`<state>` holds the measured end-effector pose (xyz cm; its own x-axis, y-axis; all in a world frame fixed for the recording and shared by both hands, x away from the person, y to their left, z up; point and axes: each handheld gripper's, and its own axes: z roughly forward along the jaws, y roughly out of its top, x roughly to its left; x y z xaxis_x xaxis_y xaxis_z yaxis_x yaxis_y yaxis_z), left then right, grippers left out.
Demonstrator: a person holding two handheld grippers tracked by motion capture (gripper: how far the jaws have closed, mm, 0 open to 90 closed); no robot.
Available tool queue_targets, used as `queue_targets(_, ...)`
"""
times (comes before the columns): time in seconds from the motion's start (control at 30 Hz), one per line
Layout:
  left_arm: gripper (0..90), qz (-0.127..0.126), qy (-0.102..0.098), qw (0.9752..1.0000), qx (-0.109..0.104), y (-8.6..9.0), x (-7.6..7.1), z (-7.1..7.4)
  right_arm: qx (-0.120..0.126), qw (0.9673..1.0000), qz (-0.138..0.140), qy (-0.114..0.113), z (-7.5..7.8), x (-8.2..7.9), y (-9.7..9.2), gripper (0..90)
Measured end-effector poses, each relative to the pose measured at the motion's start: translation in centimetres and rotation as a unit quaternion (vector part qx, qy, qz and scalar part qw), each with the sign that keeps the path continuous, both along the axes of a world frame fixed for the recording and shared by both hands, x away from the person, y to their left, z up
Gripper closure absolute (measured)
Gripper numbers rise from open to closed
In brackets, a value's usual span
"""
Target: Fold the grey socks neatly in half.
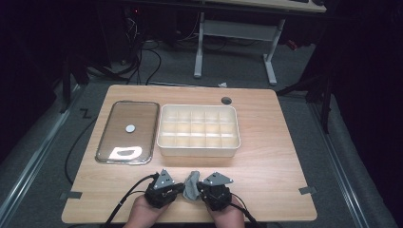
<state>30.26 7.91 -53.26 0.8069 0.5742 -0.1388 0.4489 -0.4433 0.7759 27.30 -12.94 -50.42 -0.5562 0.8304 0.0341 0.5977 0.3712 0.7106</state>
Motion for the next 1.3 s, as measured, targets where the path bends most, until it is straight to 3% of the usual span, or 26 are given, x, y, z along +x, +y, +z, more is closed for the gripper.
queue_targets(0.2, 82.9, -0.003, -0.001, 1.0, 0.004, -0.2, 0.0, -0.1, 0.008, 0.9999, 0.0, -0.007, 0.8, -0.5, -0.5, 85.9)
queue_targets(0.43, 82.9, -0.006, -0.001, 1.0, 0.006, -0.2, -0.1, -0.1, 0.009, 1.0, 0.003, -0.001, 0.6, -0.5, -0.4, 85.4)
queue_targets(0.6, 83.0, -0.008, 0.005, 1.0, -0.002, -0.2, -0.1, 0.0, 0.008, 0.9999, 0.008, -0.004, 0.9, -0.6, -0.2, 85.4)
queue_targets(0.73, 83.6, -0.018, 0.005, 0.9998, -0.005, -0.7, -0.4, 0.1, 0.0, 0.9998, 0.018, -0.001, 0.6, -0.6, 0.0, 84.9)
queue_targets(0.93, 83.2, -0.035, 0.004, 0.9993, -0.01, -1.5, -0.7, 0.2, 0.001, 0.9999, 0.009, 0.008, 0.4, 0.0, -0.2, 84.9)
queue_targets(1.2, 85.1, -0.042, -0.004, 0.9991, -0.005, -2.9, 0.2, 0.4, -0.001, 1.0, 0.005, 0.001, 0.4, 0.5, -0.4, 85.6)
queue_targets(1.3, 85.3, -0.05, -0.009, 0.9987, 0.002, -3.0, 0.1, 0.3, 0.003, 0.9999, 0.009, 0.007, 0.1, 0.5, -0.7, 90.0)
